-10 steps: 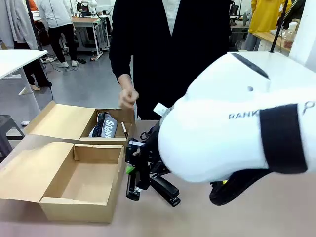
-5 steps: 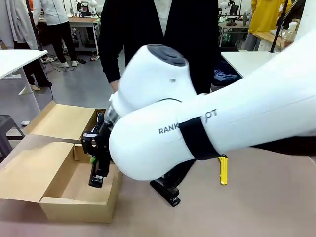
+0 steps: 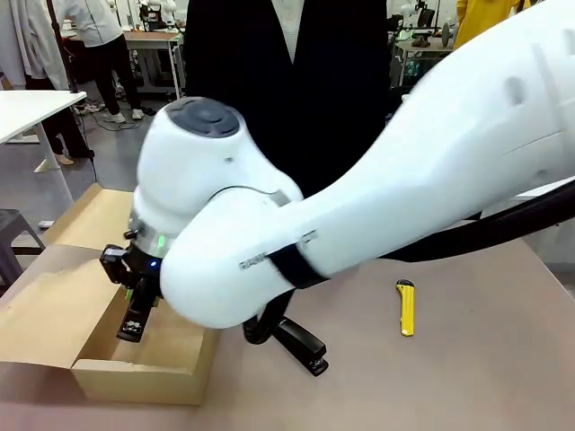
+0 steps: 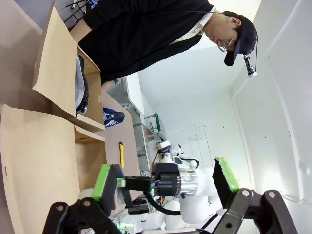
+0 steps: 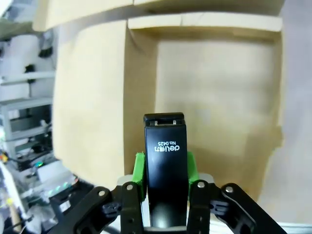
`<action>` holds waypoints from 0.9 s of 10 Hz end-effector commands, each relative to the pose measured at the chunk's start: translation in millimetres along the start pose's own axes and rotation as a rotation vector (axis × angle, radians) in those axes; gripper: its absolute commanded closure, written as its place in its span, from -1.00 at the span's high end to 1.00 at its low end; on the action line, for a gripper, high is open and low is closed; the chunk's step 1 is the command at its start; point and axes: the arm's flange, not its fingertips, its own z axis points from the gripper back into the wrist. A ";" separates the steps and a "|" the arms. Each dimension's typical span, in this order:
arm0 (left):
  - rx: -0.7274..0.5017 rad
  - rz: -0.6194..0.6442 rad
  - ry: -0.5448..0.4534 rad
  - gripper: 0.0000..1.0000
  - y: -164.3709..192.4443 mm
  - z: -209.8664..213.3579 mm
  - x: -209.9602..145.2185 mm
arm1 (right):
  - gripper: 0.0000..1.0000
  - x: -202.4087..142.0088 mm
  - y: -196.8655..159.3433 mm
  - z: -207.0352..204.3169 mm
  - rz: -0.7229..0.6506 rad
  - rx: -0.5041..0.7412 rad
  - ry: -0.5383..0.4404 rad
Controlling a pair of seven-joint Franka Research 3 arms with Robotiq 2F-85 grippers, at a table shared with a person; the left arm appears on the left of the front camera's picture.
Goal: Place items inside the box.
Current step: Pick up a Pencil pouch or Stapler and place it inside the Mailer Box closest to the robot.
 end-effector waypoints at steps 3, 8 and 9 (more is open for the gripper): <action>-0.018 -0.018 -0.007 1.00 -1.8 -0.6 -0.1 | -0.12 7.0 34.0 -42.1 -0.036 -0.007 0.010; -0.018 -0.018 -0.007 1.00 -1.8 -0.6 -0.1 | 1.00 10.6 23.2 -35.5 -0.030 -0.024 0.003; -0.018 -0.018 -0.007 1.00 -1.8 -0.6 -0.1 | 1.00 12.2 21.8 -33.0 -0.033 -0.018 0.002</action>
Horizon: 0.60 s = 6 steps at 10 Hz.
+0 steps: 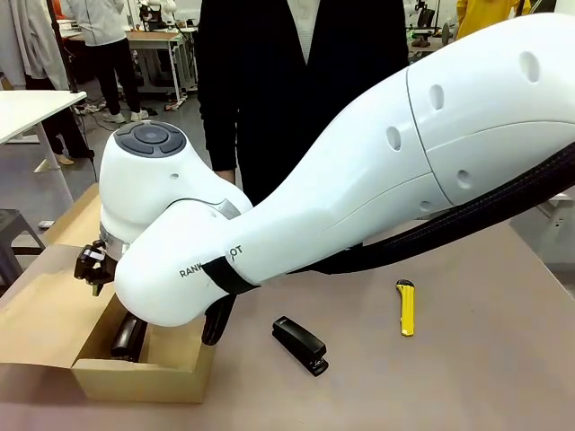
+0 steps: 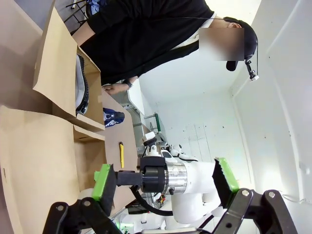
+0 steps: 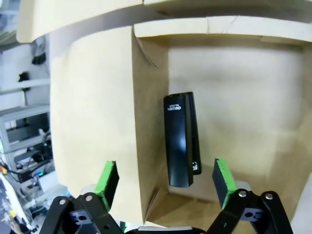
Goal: Place items inside the box.
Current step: Pick up a Pencil pouch or Stapler and place it inside the Mailer Box closest to the robot.
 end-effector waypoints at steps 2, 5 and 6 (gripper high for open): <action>-0.018 -0.018 -0.007 1.00 -1.8 -0.7 -0.1 | 1.00 3.0 -11.7 12.8 0.004 0.001 0.000; -0.018 -0.018 -0.007 1.00 -1.8 -0.7 -0.1 | 1.00 9.6 -27.9 38.7 0.030 0.010 0.090; -0.018 -0.018 -0.007 1.00 -1.8 -0.7 -0.1 | 1.00 2.0 -31.8 46.7 0.064 -0.032 0.163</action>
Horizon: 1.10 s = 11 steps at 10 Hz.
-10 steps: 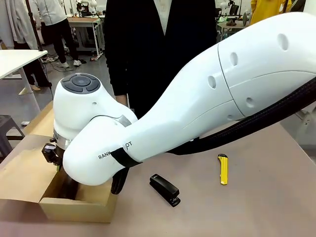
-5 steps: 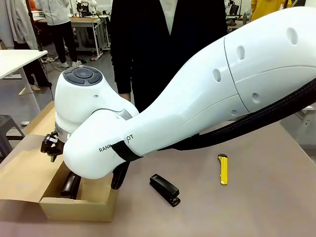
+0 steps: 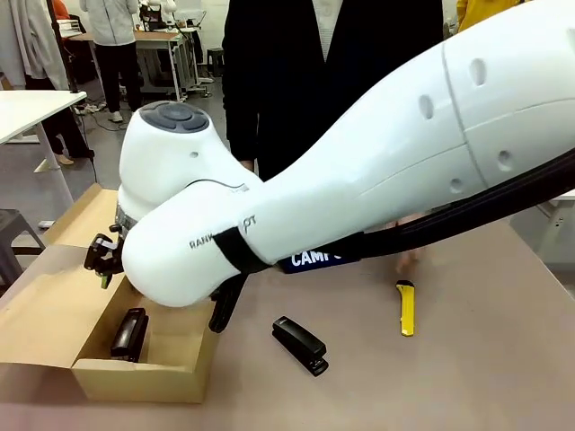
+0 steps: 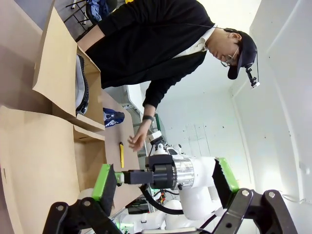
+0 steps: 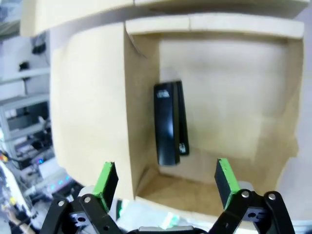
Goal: Place items inside the box.
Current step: Pick up a Pencil pouch or Stapler and place it inside the Mailer Box closest to the robot.
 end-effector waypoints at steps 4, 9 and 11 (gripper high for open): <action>-0.018 -0.018 -0.007 1.00 -1.7 -0.7 -0.1 | 1.00 -20.3 -25.1 31.7 0.102 -0.055 0.093; -0.018 -0.018 -0.007 1.00 -1.7 -0.7 -0.1 | 1.00 -16.2 -29.3 39.0 0.116 -0.049 0.103; -0.018 -0.018 -0.007 1.00 -1.7 -0.7 -0.1 | 1.00 -6.0 -63.8 65.6 0.114 -0.028 0.174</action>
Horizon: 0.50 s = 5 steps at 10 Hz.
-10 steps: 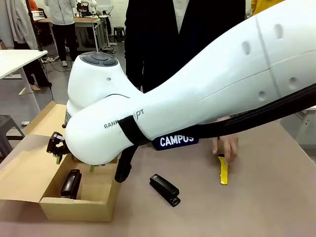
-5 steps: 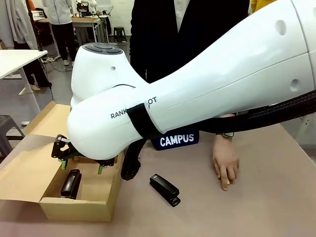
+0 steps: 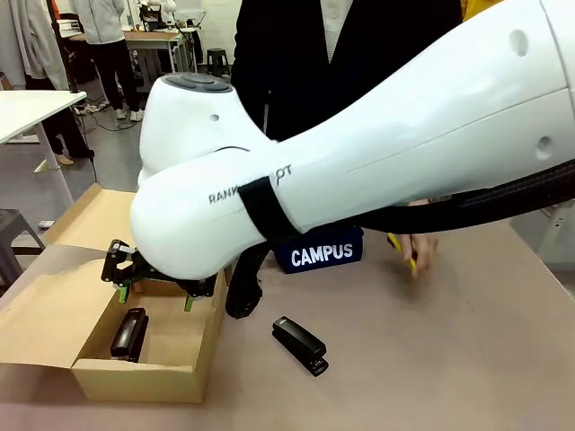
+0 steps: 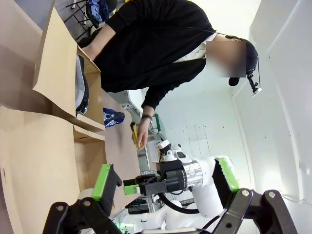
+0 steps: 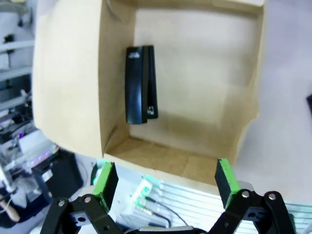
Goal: Place items inside the box.
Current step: Pick up a Pencil pouch or Stapler and place it inside the Mailer Box closest to the robot.
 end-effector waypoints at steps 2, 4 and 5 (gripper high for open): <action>-0.018 -0.018 -0.007 1.00 -1.7 -0.7 -0.1 | 1.00 -3.6 -109.5 81.1 -0.060 0.147 0.094; -0.018 -0.018 -0.007 1.00 -1.7 -0.7 -0.1 | 1.00 -21.6 -198.3 140.4 -0.131 0.300 0.069; -0.018 -0.018 -0.007 1.00 -1.7 -0.7 -0.1 | 1.00 -35.8 -239.3 161.5 -0.223 0.363 0.044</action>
